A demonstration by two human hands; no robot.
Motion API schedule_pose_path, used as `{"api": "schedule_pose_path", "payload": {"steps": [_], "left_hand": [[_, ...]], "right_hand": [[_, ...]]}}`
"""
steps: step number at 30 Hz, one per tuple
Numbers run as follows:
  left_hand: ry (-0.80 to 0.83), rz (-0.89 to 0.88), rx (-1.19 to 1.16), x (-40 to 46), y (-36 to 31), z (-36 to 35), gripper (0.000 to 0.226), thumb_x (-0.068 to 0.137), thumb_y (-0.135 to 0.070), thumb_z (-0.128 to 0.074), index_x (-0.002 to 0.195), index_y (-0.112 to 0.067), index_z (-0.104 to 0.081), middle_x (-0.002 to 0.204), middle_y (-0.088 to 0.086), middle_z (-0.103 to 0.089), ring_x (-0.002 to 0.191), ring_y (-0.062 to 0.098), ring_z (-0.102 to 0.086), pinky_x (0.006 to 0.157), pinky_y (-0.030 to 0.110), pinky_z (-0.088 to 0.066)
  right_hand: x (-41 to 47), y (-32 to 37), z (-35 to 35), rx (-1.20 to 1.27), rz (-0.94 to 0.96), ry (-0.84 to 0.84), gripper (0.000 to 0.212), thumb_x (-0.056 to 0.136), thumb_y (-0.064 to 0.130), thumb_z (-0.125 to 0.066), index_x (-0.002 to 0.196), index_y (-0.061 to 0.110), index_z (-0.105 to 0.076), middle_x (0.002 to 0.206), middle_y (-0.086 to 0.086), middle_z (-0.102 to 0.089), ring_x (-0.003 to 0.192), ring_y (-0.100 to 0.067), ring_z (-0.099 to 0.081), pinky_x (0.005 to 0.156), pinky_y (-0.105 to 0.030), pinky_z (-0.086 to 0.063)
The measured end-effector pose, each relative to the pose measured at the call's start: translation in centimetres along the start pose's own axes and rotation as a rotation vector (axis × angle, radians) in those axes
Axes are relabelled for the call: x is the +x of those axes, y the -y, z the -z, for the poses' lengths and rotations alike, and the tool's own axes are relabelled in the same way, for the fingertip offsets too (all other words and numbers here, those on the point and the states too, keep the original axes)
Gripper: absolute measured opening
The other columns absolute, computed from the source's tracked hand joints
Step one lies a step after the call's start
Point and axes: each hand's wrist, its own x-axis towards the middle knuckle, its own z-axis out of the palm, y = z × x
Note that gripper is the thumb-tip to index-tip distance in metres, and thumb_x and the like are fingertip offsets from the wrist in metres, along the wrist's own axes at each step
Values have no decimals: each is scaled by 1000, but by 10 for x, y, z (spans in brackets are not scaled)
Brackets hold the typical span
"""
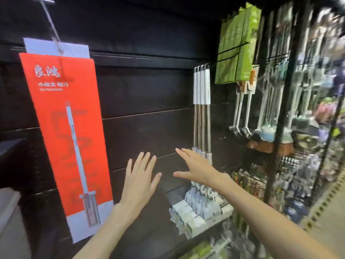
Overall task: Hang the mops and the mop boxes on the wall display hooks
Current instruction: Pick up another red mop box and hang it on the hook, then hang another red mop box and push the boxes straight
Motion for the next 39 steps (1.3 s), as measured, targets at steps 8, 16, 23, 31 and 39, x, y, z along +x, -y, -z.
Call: {"api": "schedule_pose_path", "payload": {"steps": [8, 16, 23, 31, 39], "left_hand": [[230, -208, -81, 7, -175, -94, 66, 99, -57, -31, 142, -19, -64, 149, 7, -61, 140, 29, -56, 111, 58, -47], [386, -330, -207, 19, -382, -191, 79, 102, -68, -12, 143, -24, -63, 152, 5, -58, 144, 28, -53, 117, 56, -39], [458, -486, -294, 42, -555, -244, 94, 97, -75, 7, 154, -28, -50, 163, 1, -45, 154, 24, -38, 123, 54, -32], [552, -680, -435, 92, -733, -314, 119, 72, -85, 31, 166, -31, -19, 176, -3, -10, 163, 20, -3, 130, 49, 0], [603, -786, -500, 184, -911, -420, 120, 70, -85, 30, 166, -34, -19, 176, -4, -9, 163, 20, -2, 130, 50, 0]], "right_hand": [[-127, -160, -17, -152, -173, 182, 97, 95, 72, -55, 170, 31, -8, 177, -4, -13, 164, -27, -9, 129, -56, -11], [-259, -337, 13, -173, -394, 284, 98, 95, 78, -49, 170, 33, -3, 178, -4, -9, 164, -28, -5, 129, -60, -9], [-370, -466, 48, -165, -644, 327, 99, 94, 81, -45, 170, 34, 0, 178, -2, -6, 164, -28, -2, 130, -60, -11], [-456, -608, 63, -180, -880, 298, 121, 67, 98, -12, 169, 33, -6, 178, -3, -8, 164, -29, -5, 129, -55, -13], [-485, -797, 91, -171, -1058, 313, 130, 58, 101, -1, 169, 33, -4, 178, -3, -8, 165, -26, -4, 130, -58, -9]]}}
